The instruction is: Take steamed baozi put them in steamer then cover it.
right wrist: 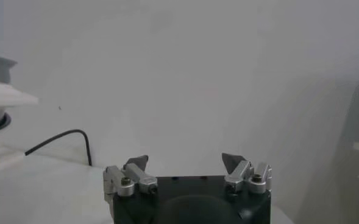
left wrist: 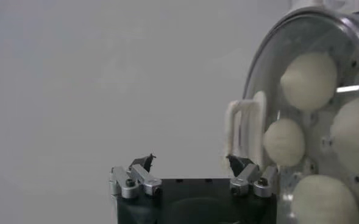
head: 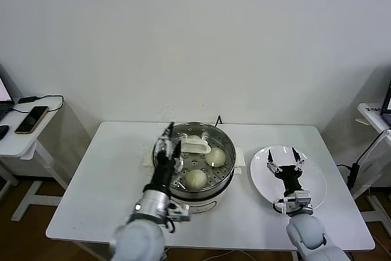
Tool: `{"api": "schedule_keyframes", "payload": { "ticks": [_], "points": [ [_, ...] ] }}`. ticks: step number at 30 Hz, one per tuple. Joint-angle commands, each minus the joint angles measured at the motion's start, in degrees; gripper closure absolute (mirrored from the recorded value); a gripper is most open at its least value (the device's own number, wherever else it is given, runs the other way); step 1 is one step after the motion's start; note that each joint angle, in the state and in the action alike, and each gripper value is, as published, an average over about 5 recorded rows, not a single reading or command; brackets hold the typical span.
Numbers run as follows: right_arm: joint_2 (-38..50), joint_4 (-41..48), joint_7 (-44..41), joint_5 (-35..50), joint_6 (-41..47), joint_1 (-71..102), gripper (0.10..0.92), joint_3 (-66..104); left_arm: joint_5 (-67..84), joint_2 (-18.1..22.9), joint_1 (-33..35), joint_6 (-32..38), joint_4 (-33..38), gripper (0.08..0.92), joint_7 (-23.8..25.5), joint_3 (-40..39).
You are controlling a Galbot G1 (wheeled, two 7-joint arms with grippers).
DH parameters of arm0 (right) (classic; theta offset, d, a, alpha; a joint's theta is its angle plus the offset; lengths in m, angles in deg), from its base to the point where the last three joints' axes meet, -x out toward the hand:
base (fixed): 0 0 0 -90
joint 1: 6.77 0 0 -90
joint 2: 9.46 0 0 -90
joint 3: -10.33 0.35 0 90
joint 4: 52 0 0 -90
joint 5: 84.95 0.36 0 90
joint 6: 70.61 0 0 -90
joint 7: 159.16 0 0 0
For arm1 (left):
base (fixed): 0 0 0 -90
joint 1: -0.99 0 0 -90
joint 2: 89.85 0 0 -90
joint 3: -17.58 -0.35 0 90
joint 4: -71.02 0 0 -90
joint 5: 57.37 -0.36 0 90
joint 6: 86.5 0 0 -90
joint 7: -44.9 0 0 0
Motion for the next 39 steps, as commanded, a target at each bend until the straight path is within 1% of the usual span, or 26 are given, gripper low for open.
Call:
{"api": "schedule_keyframes", "payload": {
  "ticks": [1,3,5,7,10,17,21,28,39],
  "points": [
    [-0.14,-3.57,-1.12,8.96,2.10,2.77,0.203,0.90,66.95,-1.47,-0.61,15.63,-9.66,0.177,-22.44,19.96],
    [-0.62,-3.82,-1.94,9.30,1.64,3.70,0.203,1.33,72.96,-2.01,-0.77,21.43,-14.67,0.177,-20.29,22.77],
    [-1.17,-4.10,-2.98,9.54,1.25,4.53,0.203,1.88,75.82,-2.61,-0.66,25.06,-18.82,0.177,-17.25,24.88],
    [-1.66,-4.47,-3.97,9.63,1.25,5.44,0.203,2.40,77.66,-3.17,-0.13,27.48,-21.44,0.177,-13.91,26.06],
    [-2.30,-4.99,-5.07,9.68,0.68,6.77,0.203,2.93,79.17,-3.55,1.00,29.80,-23.27,0.177,-10.56,26.49],
    [-3.80,-5.51,-5.88,8.97,-0.10,8.92,0.203,4.11,76.48,-2.93,3.15,34.58,-24.54,0.177,-6.82,26.39],
    [-4.22,-6.08,-5.76,8.61,-0.24,9.75,0.203,4.24,75.82,-2.71,4.61,35.07,-24.74,0.177,-5.91,26.18],
    [-4.12,-6.74,-5.41,7.85,-0.09,11.51,0.203,5.04,75.29,-2.52,6.05,34.94,-24.51,0.177,-5.79,26.60],
    [-4.29,-6.96,-6.14,7.44,0.17,12.60,0.203,6.59,75.21,-2.42,6.76,35.09,-24.83,0.177,-5.89,26.67]
  ]
}}
